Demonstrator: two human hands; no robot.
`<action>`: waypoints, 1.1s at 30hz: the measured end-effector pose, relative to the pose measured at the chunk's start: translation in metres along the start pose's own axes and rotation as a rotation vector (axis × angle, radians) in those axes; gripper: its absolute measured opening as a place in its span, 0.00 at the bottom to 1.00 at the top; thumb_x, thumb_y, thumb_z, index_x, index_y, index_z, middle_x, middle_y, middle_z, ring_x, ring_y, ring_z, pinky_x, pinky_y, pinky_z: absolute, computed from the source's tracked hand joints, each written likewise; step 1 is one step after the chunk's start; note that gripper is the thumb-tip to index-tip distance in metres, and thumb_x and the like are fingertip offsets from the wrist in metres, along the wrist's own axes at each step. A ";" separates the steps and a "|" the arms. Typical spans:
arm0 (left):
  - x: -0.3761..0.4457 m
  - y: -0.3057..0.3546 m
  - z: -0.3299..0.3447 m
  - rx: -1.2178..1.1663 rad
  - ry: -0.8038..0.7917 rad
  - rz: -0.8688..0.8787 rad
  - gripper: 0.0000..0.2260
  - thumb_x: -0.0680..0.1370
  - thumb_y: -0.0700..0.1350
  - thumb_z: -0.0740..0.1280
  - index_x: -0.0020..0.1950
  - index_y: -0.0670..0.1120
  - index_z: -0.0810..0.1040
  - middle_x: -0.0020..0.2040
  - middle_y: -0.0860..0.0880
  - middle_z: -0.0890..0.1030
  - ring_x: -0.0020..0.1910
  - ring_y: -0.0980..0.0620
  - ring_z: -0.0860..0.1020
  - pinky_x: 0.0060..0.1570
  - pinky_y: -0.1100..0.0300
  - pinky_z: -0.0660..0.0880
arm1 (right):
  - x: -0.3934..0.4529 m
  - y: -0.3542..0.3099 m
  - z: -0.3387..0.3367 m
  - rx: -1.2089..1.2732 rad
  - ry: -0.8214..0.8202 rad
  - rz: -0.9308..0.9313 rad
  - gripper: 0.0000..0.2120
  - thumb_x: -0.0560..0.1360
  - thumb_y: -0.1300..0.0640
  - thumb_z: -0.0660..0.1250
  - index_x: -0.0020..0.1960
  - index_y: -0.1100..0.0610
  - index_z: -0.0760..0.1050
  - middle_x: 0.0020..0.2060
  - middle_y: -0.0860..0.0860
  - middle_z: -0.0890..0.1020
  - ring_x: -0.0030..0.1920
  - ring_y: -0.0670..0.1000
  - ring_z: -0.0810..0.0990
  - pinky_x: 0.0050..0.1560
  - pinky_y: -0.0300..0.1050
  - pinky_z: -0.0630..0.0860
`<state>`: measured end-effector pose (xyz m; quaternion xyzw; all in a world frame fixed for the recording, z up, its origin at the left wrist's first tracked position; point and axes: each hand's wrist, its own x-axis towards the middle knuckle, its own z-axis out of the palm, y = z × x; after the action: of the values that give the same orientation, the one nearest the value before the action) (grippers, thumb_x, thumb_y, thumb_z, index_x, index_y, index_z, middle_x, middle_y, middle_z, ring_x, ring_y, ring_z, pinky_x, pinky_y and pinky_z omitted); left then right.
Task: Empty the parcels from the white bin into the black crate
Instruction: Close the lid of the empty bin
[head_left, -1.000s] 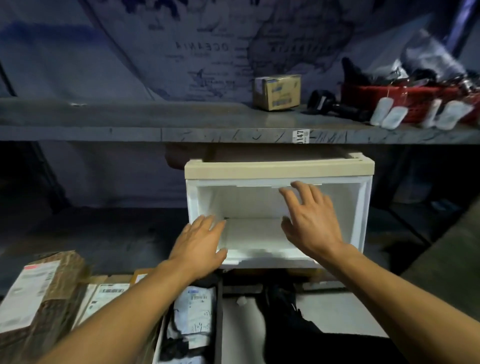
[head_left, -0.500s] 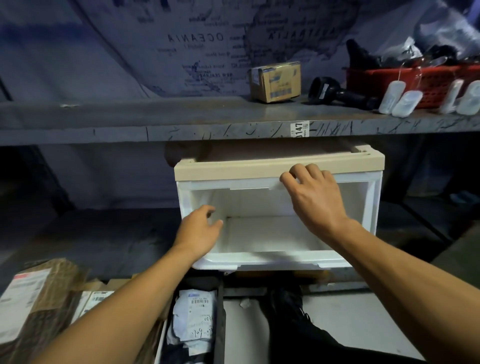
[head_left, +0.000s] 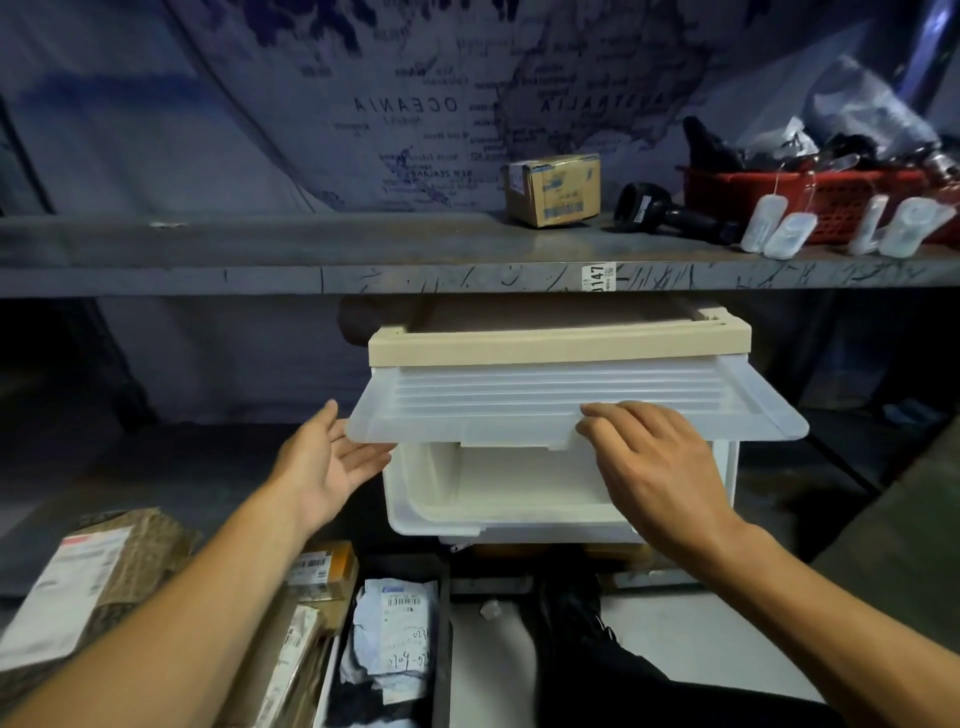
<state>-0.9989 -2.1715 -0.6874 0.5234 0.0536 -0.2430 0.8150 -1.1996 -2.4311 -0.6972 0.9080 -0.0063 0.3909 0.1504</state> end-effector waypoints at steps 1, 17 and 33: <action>-0.003 0.004 0.000 -0.007 -0.071 -0.018 0.20 0.84 0.55 0.59 0.59 0.39 0.79 0.55 0.38 0.85 0.55 0.41 0.84 0.51 0.47 0.80 | -0.005 -0.002 -0.002 -0.002 0.007 -0.024 0.11 0.74 0.68 0.71 0.55 0.61 0.80 0.58 0.58 0.83 0.54 0.62 0.82 0.49 0.56 0.78; -0.021 -0.002 0.009 0.365 -0.046 0.176 0.03 0.78 0.37 0.69 0.49 0.39 0.82 0.43 0.42 0.86 0.40 0.48 0.84 0.38 0.57 0.79 | -0.023 -0.019 -0.011 0.019 0.035 -0.044 0.17 0.71 0.68 0.58 0.54 0.59 0.79 0.49 0.54 0.81 0.44 0.60 0.78 0.40 0.52 0.72; -0.041 0.002 0.008 0.592 -0.110 0.131 0.05 0.77 0.41 0.72 0.52 0.43 0.83 0.44 0.43 0.86 0.41 0.45 0.85 0.37 0.56 0.80 | -0.046 -0.023 -0.037 -0.008 0.076 -0.122 0.19 0.75 0.67 0.55 0.56 0.60 0.82 0.49 0.56 0.82 0.44 0.59 0.78 0.43 0.50 0.69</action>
<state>-1.0357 -2.1642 -0.6684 0.7265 -0.0974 -0.2227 0.6428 -1.2549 -2.4041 -0.7118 0.8907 0.0530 0.4151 0.1777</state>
